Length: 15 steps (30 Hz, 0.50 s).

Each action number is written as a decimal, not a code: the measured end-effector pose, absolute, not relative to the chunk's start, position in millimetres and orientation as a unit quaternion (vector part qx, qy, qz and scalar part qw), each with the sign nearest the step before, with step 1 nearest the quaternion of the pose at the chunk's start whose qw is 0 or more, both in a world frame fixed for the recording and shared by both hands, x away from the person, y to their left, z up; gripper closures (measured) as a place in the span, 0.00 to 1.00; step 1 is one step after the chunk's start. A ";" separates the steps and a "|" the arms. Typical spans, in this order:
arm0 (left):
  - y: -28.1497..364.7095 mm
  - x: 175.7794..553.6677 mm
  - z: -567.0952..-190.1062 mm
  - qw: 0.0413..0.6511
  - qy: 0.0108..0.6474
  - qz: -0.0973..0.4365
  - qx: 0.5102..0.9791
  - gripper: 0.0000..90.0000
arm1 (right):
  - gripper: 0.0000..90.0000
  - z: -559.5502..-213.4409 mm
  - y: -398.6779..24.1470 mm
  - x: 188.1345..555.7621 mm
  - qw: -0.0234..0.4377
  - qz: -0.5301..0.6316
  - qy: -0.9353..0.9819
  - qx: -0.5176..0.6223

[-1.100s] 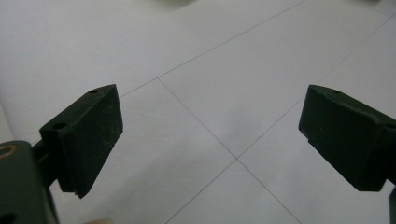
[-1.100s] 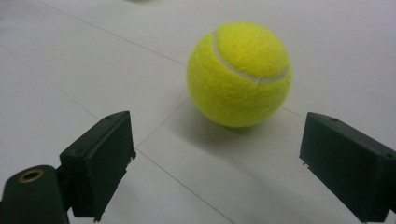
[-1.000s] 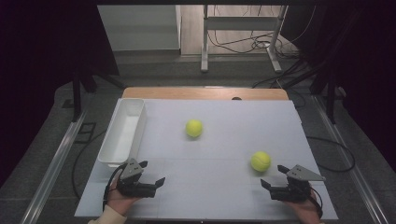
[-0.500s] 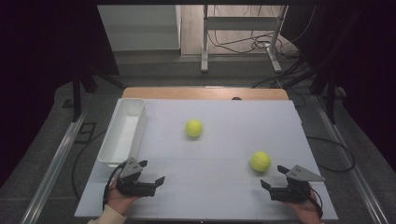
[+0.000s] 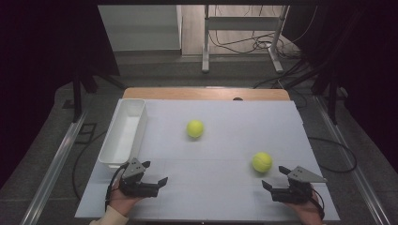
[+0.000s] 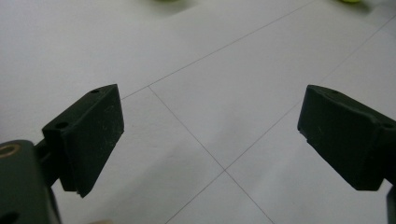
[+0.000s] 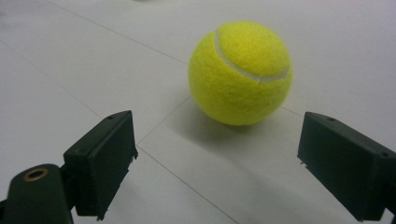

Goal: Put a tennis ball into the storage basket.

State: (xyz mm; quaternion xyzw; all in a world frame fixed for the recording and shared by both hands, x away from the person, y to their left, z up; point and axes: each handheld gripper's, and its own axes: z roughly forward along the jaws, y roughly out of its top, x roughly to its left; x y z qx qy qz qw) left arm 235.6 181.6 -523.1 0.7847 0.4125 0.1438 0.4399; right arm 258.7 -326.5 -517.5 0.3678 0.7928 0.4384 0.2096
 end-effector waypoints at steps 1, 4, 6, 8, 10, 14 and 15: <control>180.6 236.7 -523.2 0.439 0.412 0.143 0.786 0.09 | 0.13 -517.6 -326.6 258.9 0.210 0.438 0.793 0.369; 178.4 237.5 -522.8 0.439 0.411 0.142 0.786 0.09 | 0.13 -517.8 -326.8 259.3 0.209 0.437 0.793 0.369; 177.4 237.8 -522.5 0.438 0.411 0.142 0.787 0.09 | 0.13 -517.8 -326.7 259.4 0.209 0.437 0.793 0.369; 173.9 238.4 -521.3 0.438 0.409 0.141 0.788 0.09 | 0.13 -517.8 -326.7 259.5 0.209 0.435 0.794 0.368; 172.8 238.6 -520.7 0.438 0.408 0.142 0.788 0.09 | 0.13 -517.8 -326.8 259.5 0.209 0.435 0.794 0.368; 168.0 240.2 -518.2 0.440 0.404 0.142 0.789 0.09 | 0.14 -517.8 -327.2 259.3 0.210 0.436 0.794 0.369; 167.0 240.7 -517.7 0.441 0.403 0.141 0.790 0.09 | 0.14 -517.9 -327.3 259.4 0.210 0.436 0.794 0.369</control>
